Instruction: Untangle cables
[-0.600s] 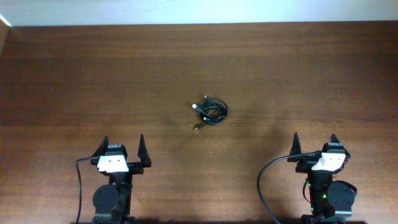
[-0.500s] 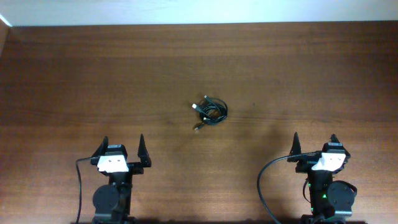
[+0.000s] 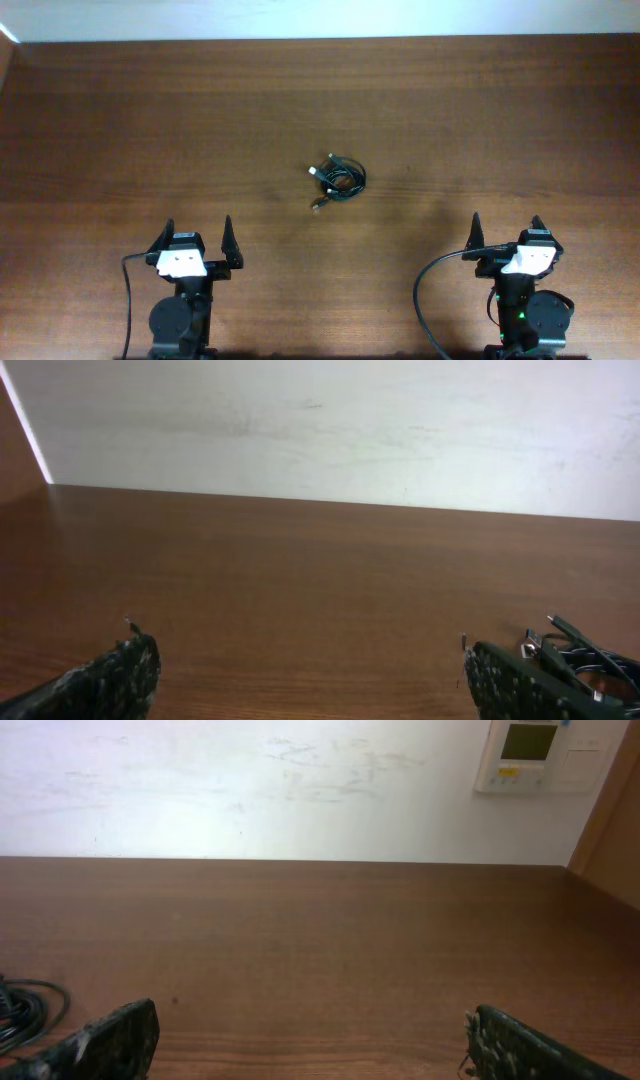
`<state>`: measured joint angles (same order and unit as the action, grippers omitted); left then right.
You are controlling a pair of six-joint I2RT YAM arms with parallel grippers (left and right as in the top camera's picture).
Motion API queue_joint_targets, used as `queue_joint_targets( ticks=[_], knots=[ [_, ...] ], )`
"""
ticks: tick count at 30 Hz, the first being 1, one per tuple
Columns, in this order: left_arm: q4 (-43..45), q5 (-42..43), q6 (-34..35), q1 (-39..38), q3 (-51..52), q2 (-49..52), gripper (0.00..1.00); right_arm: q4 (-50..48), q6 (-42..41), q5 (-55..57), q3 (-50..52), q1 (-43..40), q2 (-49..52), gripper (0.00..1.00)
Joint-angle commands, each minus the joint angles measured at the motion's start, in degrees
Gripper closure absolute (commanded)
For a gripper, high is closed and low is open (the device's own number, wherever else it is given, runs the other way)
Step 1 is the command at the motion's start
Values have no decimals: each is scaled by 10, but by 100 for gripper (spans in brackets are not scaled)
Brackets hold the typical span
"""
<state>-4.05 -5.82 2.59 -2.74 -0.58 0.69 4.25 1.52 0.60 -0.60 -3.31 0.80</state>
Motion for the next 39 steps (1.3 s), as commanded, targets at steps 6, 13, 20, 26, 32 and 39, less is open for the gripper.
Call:
queue_joint_targets(
  ticks=[6,13,20,26,32,39],
  knots=[
    [-3,5,-9,3,0,0,1,4,-2,1,3,3,-4,2],
    [-3,4,-9,3,0,0,1,4,-2,1,3,3,-4,2],
    [-3,5,-9,3,0,0,1,4,-2,1,3,3,-4,2],
    [-3,4,-9,3,0,0,1,4,-2,1,3,3,-4,2],
    [-3,0,-9,3,0,0,1,4,-2,1,3,3,-4,1],
    [106,97,-3,3,0,0,1,4,-2,1,3,3,-4,2]
  ],
)
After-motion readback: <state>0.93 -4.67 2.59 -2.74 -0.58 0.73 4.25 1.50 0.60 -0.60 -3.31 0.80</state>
